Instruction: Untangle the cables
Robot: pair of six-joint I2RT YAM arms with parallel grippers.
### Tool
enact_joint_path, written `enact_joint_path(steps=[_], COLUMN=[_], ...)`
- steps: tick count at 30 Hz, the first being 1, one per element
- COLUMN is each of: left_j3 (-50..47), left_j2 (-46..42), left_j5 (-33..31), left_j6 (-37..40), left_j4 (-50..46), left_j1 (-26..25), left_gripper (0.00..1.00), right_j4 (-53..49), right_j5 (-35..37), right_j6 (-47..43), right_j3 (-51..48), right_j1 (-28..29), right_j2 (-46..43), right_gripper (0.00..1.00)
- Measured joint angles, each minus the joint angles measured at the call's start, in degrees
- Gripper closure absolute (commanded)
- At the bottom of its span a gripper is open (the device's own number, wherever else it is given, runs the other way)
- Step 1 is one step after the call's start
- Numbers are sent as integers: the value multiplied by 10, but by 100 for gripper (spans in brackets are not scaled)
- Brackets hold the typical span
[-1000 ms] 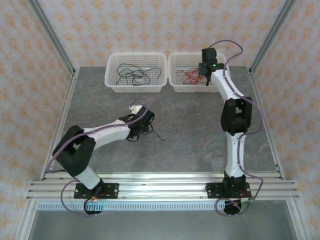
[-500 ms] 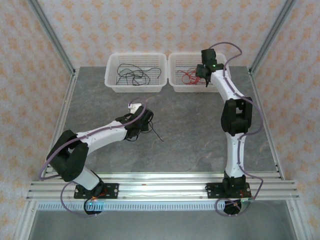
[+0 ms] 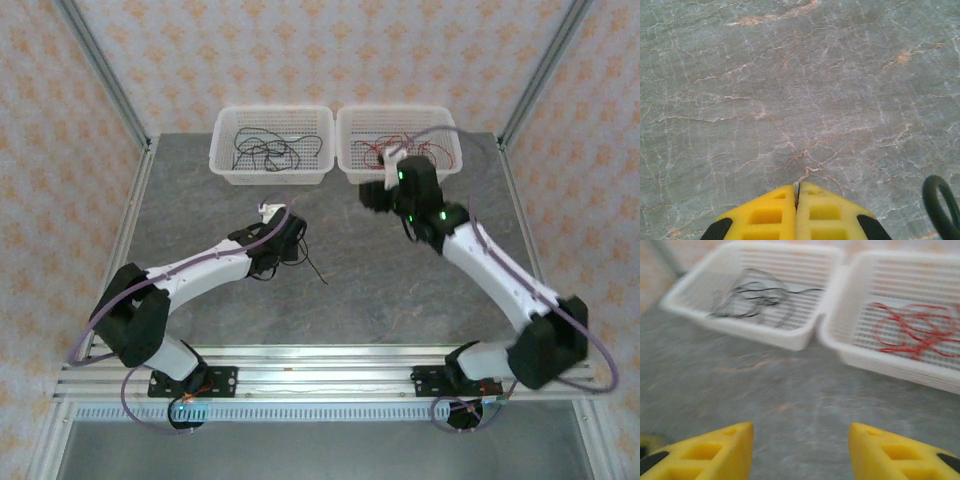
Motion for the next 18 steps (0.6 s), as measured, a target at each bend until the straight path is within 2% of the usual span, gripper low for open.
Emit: enact_joint_path(steps=[3, 7, 12, 18], left_j3=[11, 21, 23, 23], left_j2=[-2, -4, -5, -7], left_j5=[8, 16, 20, 21], left_j6=[12, 21, 27, 27], left_j4=[-12, -27, -39, -43], left_j1=[0, 0, 0, 0], left_gripper=[100, 100, 100, 100], right_j4=[60, 114, 189, 246], right_j5=[-52, -101, -116, -112], right_j6=[-27, -43, -43, -41], right_j3=[-125, -216, -228, -209], right_j1=[45, 102, 162, 203], right_j2=[-66, -80, -65, 7], right_gripper=[48, 48, 49, 50])
